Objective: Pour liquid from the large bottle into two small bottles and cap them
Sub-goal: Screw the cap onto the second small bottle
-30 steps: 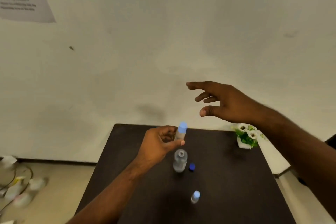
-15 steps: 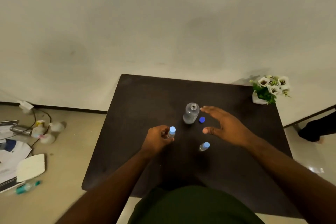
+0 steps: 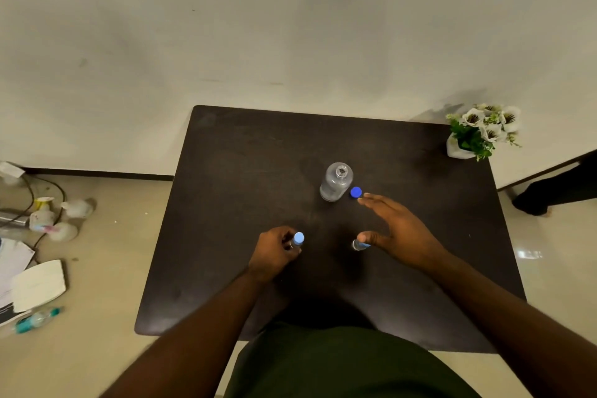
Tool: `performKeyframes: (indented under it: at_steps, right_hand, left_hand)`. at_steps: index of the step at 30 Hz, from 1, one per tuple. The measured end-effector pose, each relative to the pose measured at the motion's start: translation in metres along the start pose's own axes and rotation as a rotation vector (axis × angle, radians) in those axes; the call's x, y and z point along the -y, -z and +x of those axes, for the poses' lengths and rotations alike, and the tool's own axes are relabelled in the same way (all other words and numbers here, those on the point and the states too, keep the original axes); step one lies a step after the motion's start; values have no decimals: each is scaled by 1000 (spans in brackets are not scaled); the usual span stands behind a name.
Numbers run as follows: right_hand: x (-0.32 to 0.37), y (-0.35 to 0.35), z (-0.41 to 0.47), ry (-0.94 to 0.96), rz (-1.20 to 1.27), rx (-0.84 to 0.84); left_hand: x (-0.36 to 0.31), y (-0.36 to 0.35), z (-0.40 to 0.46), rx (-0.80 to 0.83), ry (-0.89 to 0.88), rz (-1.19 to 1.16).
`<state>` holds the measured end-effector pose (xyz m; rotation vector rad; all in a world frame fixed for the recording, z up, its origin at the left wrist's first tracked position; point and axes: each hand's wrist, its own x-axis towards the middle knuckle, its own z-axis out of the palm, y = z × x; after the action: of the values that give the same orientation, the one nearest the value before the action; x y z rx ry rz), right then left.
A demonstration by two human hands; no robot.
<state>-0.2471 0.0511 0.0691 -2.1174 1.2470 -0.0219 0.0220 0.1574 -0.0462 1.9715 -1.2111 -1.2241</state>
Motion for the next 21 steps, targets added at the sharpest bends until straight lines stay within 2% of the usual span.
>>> performKeyframes:
  at_steps: [8, 12, 16, 19, 21]
  right_hand:
    - [-5, -6, 2, -67, 23, -37]
    - [-16, -3, 9, -218, 116, -111]
    - [-33, 2, 30, -357, 128, -144]
    - [-45, -1, 51, -400, 129, -127]
    - [-50, -5, 67, -416, 124, -99]
  left_hand:
    - [15, -3, 8, 12, -32, -67]
    - [23, 5, 8, 66, -40, -145]
    - [26, 26, 22, -47, -48, -223]
    - [3, 36, 45, -70, -72, -197]
    - [-22, 37, 62, -14, -67, -172]
